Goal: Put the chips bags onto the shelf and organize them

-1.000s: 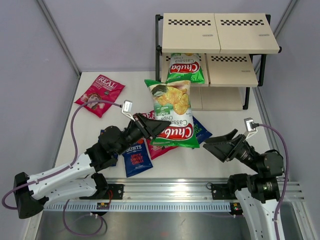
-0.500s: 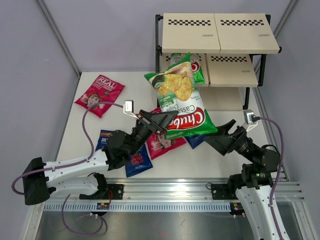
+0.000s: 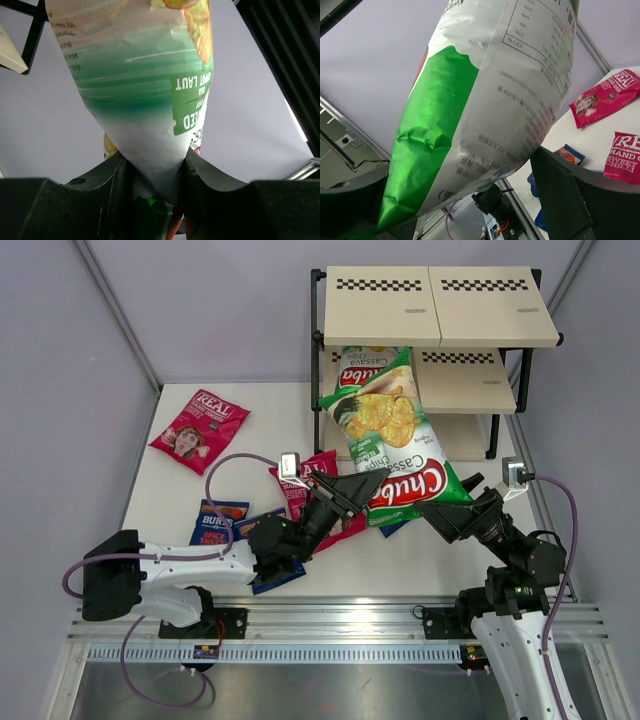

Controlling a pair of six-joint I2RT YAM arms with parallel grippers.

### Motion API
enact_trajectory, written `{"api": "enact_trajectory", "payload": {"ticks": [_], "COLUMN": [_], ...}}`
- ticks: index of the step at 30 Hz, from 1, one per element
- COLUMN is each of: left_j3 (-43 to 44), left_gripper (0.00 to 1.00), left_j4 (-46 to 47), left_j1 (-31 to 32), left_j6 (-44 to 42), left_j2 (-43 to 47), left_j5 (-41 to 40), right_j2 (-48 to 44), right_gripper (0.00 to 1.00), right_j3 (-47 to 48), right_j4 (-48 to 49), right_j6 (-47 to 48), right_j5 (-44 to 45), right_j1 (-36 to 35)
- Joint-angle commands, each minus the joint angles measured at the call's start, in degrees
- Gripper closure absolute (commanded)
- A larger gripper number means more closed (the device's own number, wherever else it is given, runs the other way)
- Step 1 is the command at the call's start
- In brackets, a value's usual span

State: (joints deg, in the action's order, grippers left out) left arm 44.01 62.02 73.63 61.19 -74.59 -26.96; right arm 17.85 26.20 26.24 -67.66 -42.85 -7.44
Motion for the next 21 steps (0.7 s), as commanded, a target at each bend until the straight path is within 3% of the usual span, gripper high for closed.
{"api": "enact_trajectory", "payload": {"ticks": [1, 11, 21], "left_j3": [3.2, 2.5, 1.2], "left_gripper": [0.77, 0.76, 0.76], "left_j4": [10.5, 8.6, 5.5], "left_j1": [1.5, 2.5, 3.5], "left_j6": [-0.1, 1.7, 0.6], "left_j2": [-1.3, -3.9, -3.6], "left_j5": [-2.7, -2.5, -0.2], "right_j2": [-0.5, -0.6, -0.4], "right_gripper": [0.13, 0.04, 0.09], "right_j3": [2.5, 1.0, 0.5], "right_j4": [0.2, 3.2, -0.3], "right_j6": [2.0, 0.9, 2.1], "right_j5": [4.2, 5.9, 9.3], "right_j1": [0.1, 0.2, 0.2]}}
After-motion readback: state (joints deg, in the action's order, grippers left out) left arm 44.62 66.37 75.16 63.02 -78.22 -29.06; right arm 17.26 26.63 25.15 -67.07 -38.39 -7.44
